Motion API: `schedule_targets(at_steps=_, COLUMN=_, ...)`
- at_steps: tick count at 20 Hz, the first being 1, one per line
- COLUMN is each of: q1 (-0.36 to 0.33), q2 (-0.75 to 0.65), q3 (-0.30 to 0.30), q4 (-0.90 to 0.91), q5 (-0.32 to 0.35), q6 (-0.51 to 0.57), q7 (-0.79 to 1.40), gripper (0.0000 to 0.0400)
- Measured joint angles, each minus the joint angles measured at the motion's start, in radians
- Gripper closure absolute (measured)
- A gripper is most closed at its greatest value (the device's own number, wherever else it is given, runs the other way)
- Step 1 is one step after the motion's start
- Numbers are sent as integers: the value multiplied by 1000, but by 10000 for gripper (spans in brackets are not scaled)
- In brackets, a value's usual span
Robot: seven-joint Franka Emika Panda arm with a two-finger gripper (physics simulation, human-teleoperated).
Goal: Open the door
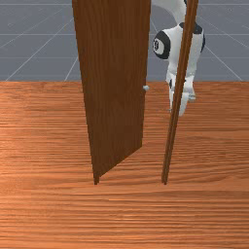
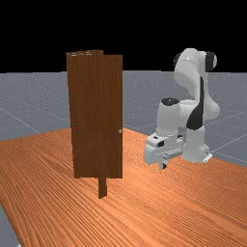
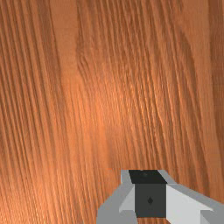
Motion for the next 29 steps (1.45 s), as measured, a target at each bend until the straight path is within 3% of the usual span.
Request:
schedule_targets(at_steps=3, q1=-12, q2=277, q3=-15, q4=452, q5=-1, q6=-171, q7=-36, gripper=400)
schedule_targets(at_steps=5, q1=18, q2=481, q3=-64, q4=809, q5=-51, q6=-348, q7=-2, gripper=400)
schedule_targets(at_steps=6, q1=-14, q2=540, q3=-31, q4=913, q5=7, q6=-407, q7=-46, gripper=400)
schedule_targets(at_steps=7, q1=-5, q2=526, q3=-47, q4=877, q5=-18, q6=-360, q7=-28, gripper=400)
schedule_targets(at_steps=9, q1=-50, q2=495, q3=-16, q4=813, q5=-16, q6=-314, q7=-184, gripper=400)
schedule_targets(at_steps=13, q1=-201, q2=409, q3=73, q4=656, q5=-33, q6=-226, q7=-758, gripper=400)
schedule_targets(at_steps=19, q1=-269, q2=325, q3=127, q4=518, q5=1, q6=-198, q7=-1074, gripper=400)
schedule_targets(at_steps=24, q1=-333, q2=269, q3=142, q4=433, q5=49, q6=-196, q7=-1267, gripper=400)
schedule_targets(at_steps=26, q1=-406, q2=278, q3=133, q4=444, q5=29, q6=-201, q7=-1429, gripper=400)
schedule_targets(at_steps=29, q1=-483, q2=287, q3=101, q4=464, q5=43, q6=-212, q7=-1489, gripper=400)
